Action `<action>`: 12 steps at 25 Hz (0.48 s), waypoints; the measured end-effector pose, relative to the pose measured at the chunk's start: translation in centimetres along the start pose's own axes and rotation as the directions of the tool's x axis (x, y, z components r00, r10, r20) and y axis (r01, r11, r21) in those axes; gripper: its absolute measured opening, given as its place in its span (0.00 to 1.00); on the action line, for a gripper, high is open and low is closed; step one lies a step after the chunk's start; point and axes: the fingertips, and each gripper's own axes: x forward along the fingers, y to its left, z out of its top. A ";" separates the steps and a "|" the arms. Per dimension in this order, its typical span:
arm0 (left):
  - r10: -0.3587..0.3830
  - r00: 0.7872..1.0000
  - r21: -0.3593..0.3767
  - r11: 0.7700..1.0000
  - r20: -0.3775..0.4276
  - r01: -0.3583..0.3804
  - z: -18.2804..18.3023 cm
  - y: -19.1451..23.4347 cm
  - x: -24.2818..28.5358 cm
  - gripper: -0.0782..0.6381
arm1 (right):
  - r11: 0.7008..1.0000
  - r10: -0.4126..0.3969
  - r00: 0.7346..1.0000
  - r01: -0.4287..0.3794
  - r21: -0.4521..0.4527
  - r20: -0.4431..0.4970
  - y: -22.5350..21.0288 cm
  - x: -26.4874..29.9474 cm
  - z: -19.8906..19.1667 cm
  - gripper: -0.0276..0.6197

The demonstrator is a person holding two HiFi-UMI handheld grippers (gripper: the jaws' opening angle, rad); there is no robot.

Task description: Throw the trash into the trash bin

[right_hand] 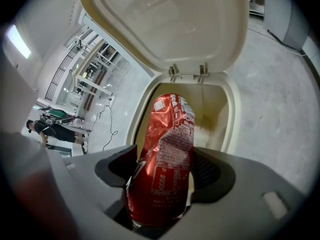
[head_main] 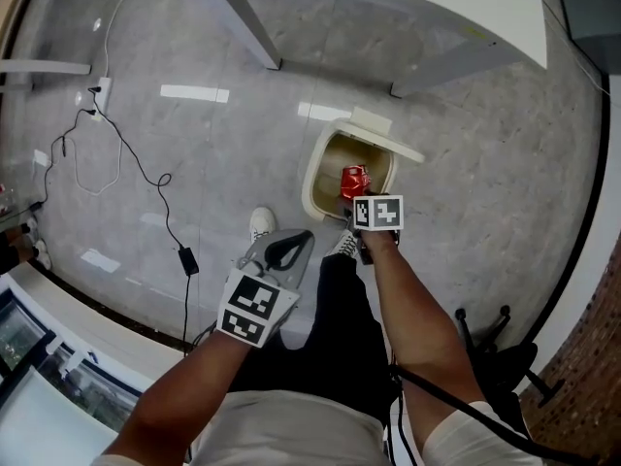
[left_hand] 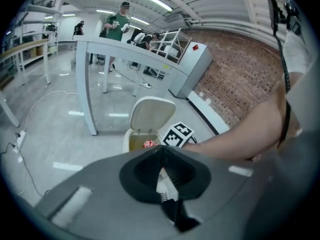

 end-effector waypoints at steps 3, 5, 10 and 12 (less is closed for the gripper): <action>0.002 1.000 -0.017 1.000 -0.010 -0.002 -0.7 0.0 0.4 0.12 | 1.000 -0.006 1.000 0.005 -0.015 -0.017 -0.5 1.0 0.1 0.55; 0.003 1.000 -0.027 1.000 -0.011 -0.003 -0.9 0.1 0.9 0.12 | 1.000 -0.011 1.000 0.010 -0.022 -0.026 -0.9 1.6 0.3 0.55; 0.009 1.000 -0.054 0.999 -0.004 -0.009 -1.4 0.3 1.3 0.12 | 0.996 -0.049 0.998 0.047 -0.073 -0.028 -2.0 2.8 1.1 0.55; 0.013 1.000 -0.062 0.998 -0.006 -0.013 -1.7 0.4 1.4 0.12 | 0.990 -0.081 0.997 0.078 -0.117 -0.018 -2.4 2.9 1.5 0.55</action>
